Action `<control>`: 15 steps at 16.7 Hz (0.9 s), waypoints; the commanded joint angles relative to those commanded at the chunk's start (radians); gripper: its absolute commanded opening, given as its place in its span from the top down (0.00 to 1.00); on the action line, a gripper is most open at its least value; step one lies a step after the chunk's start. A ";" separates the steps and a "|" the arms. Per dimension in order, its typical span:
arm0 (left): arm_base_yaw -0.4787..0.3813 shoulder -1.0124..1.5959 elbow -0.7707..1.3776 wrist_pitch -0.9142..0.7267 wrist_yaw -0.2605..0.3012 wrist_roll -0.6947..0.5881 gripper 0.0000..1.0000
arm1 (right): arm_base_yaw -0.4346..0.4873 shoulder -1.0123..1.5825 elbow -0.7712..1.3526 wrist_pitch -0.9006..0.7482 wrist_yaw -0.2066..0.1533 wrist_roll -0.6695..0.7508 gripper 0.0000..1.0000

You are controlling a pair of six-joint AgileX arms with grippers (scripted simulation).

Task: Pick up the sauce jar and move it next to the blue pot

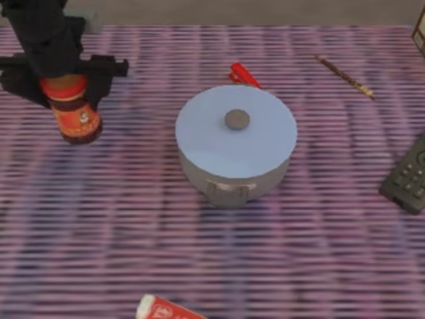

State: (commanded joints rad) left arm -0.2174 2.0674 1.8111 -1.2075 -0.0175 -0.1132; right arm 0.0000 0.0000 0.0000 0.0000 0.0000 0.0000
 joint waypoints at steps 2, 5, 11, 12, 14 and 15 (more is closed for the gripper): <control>-0.045 0.007 -0.024 0.029 -0.011 -0.100 1.00 | 0.000 0.000 0.000 0.000 0.000 0.000 0.00; -0.086 0.013 -0.047 0.054 -0.021 -0.177 1.00 | 0.000 0.000 0.000 0.000 0.000 0.000 0.00; -0.083 0.013 -0.061 0.071 -0.021 -0.178 1.00 | 0.000 0.000 0.000 0.000 0.000 0.000 0.00; -0.084 0.020 -0.078 0.094 -0.022 -0.176 1.00 | 0.000 0.000 0.000 0.000 0.000 0.000 0.00; -0.085 0.038 -0.122 0.160 -0.022 -0.175 1.00 | 0.000 0.000 0.000 0.000 0.000 0.000 0.00; -0.084 0.047 -0.144 0.191 -0.022 -0.175 1.00 | 0.000 0.000 0.000 0.000 0.000 0.000 0.00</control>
State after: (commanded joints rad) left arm -0.3015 2.1140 1.6676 -1.0162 -0.0391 -0.2878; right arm 0.0000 0.0000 0.0000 0.0000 0.0000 0.0000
